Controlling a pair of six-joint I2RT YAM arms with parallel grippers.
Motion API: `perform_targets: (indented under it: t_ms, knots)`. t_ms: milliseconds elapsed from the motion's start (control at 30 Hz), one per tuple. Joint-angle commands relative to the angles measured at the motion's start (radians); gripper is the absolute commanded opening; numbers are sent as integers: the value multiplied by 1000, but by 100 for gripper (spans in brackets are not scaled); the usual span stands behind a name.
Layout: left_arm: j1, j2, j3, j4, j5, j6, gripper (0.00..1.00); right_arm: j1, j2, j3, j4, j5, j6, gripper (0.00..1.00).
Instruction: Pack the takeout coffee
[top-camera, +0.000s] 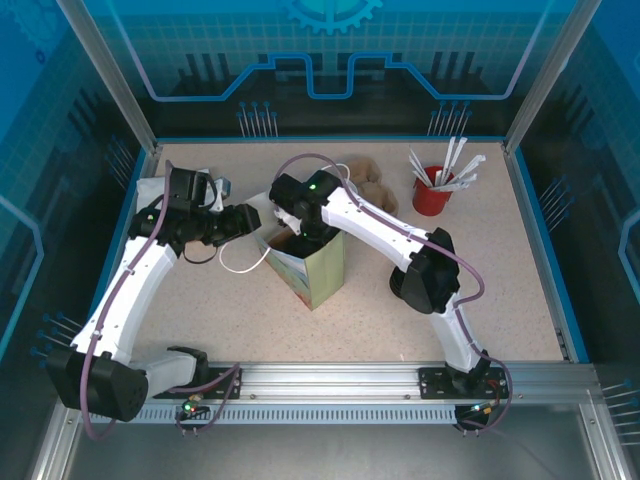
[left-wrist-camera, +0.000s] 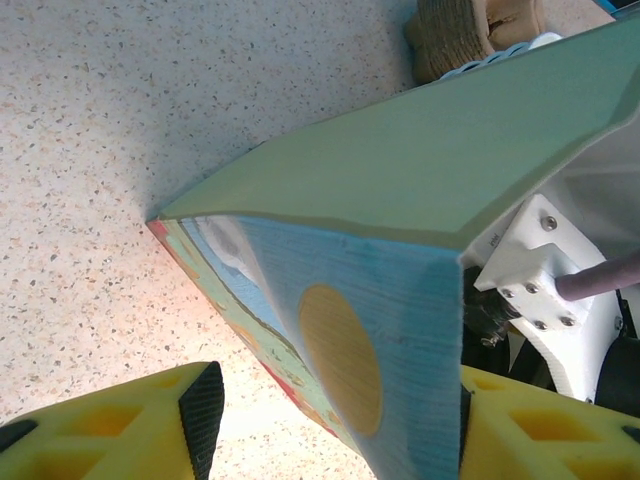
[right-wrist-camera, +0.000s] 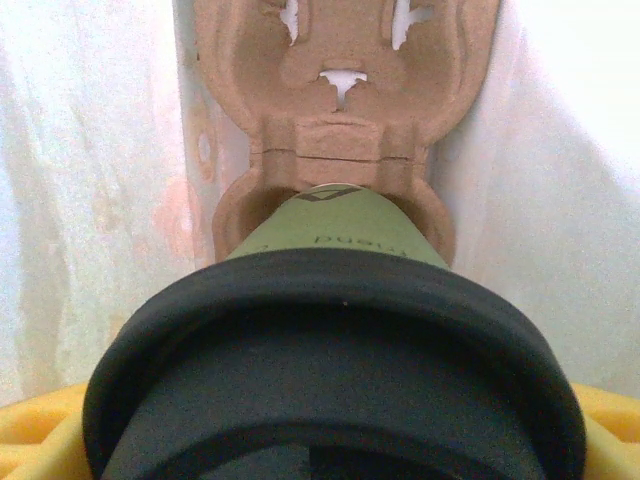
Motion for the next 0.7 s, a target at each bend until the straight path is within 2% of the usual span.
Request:
perform_targets:
  t_ms: [0,400,667]
  knots:
    - [-4,11,-14,-30,-31,9,59,-14,12,-49,14,-16,-15,78]
    - [-4,14,-10,-30,-33,10,60,-17,1,-61,14,-25,-20,78]
    - [-4,25,-2,-31,-31,11,60,-18,-13,10,-31,-34,-17,78]
